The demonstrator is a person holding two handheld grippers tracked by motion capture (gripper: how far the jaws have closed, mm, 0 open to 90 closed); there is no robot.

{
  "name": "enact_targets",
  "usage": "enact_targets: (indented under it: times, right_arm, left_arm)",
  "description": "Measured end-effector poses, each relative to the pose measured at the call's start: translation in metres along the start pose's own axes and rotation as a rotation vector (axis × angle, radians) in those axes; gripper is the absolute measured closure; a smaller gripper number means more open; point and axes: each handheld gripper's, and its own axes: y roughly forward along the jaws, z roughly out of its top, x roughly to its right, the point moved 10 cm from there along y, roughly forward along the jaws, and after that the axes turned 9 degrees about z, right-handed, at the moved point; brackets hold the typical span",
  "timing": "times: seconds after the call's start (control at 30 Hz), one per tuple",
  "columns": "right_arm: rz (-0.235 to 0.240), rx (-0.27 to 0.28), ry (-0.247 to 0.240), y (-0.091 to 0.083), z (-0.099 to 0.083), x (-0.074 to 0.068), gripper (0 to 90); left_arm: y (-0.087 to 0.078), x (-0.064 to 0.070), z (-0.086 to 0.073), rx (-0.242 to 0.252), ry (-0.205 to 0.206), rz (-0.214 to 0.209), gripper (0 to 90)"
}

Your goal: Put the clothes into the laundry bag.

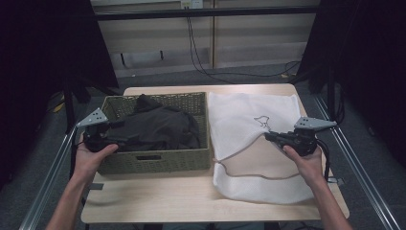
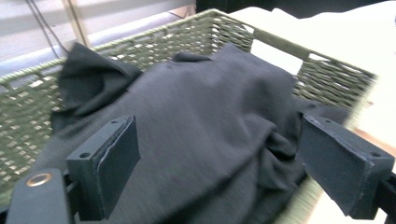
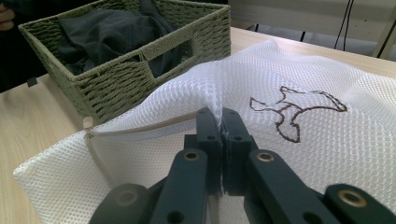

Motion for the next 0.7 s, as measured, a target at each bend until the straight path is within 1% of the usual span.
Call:
enact_targets:
  times: [0.07,0.1,0.13,0.17,0.2,0.23,0.3,0.33,0.4,0.43,0.47,0.5,0.53,0.57,0.6,0.63,0.67,0.7]
  right_arm:
    - [-0.001,-0.007,-0.004,0.001,-0.001,0.0,88.5]
    - [0.001,-0.008,-0.004,0.001,-0.001,0.0,88.5]
    - [0.001,-0.008,-0.006,0.002,-0.001,0.0,88.5]
    - [0.002,-0.009,-0.002,0.002,-0.002,0.0,88.5]
    - [0.002,-0.009,-0.001,0.002,-0.002,0.0,88.5]
    - [0.003,-0.011,-0.005,0.003,-0.002,0.0,88.5]
    - [0.003,-0.013,-0.008,0.003,-0.002,0.0,88.5]
    - [0.002,-0.013,-0.008,0.003,-0.002,0.0,88.5]
    - [0.0,-0.014,-0.005,0.003,-0.003,0.0,88.3]
    - [0.002,-0.015,-0.004,0.003,-0.003,0.0,88.4]
    - [0.002,-0.016,-0.005,0.003,-0.003,0.0,88.4]
    - [0.002,-0.017,-0.001,0.003,-0.003,0.0,88.4]
    - [0.002,-0.019,0.001,0.003,-0.004,0.0,88.4]
    - [0.002,-0.019,-0.004,0.004,-0.004,0.001,88.4]
    - [0.003,-0.021,-0.003,0.004,-0.005,0.001,88.4]
    - [0.006,-0.023,0.0,0.004,-0.005,0.0,88.4]
    - [0.006,-0.024,0.001,0.005,-0.005,0.0,88.3]
    - [0.006,-0.025,0.003,0.005,-0.005,0.0,88.3]
  left_arm:
    - [0.011,-0.008,0.002,-0.035,0.032,0.017,12.7]
    - [0.011,-0.008,0.002,-0.035,0.032,0.017,12.7]
    - [0.019,-0.011,0.003,-0.062,0.042,0.014,12.4]
    - [0.022,-0.012,0.004,-0.07,0.045,0.013,11.9]
    - [0.027,-0.014,0.005,-0.089,0.045,0.009,11.1]
    - [0.031,-0.014,0.005,-0.098,0.049,-0.001,9.9]
    - [0.038,-0.016,0.003,-0.131,0.074,0.006,8.4]
    - [0.042,-0.019,0.003,-0.142,0.08,0.019,7.7]
    - [0.048,-0.022,0.002,-0.147,0.064,0.011,4.0]
    - [0.05,-0.025,0.001,-0.156,0.06,0.023,3.7]
    - [0.05,-0.025,0.001,-0.156,0.06,0.023,3.7]
    - [0.056,-0.027,-0.001,-0.16,0.052,0.013,3.7]
    - [0.056,-0.027,-0.001,-0.16,0.052,0.013,3.6]
    - [0.061,-0.027,-0.005,-0.171,0.071,-0.011,3.6]
    - [0.064,-0.028,-0.006,-0.18,0.074,-0.012,3.6]
    - [0.066,-0.03,-0.007,-0.18,0.082,-0.002,3.7]
    - [0.068,-0.03,-0.008,-0.179,0.093,-0.019,3.6]
    - [0.071,-0.029,-0.009,-0.191,0.094,-0.04,4.0]
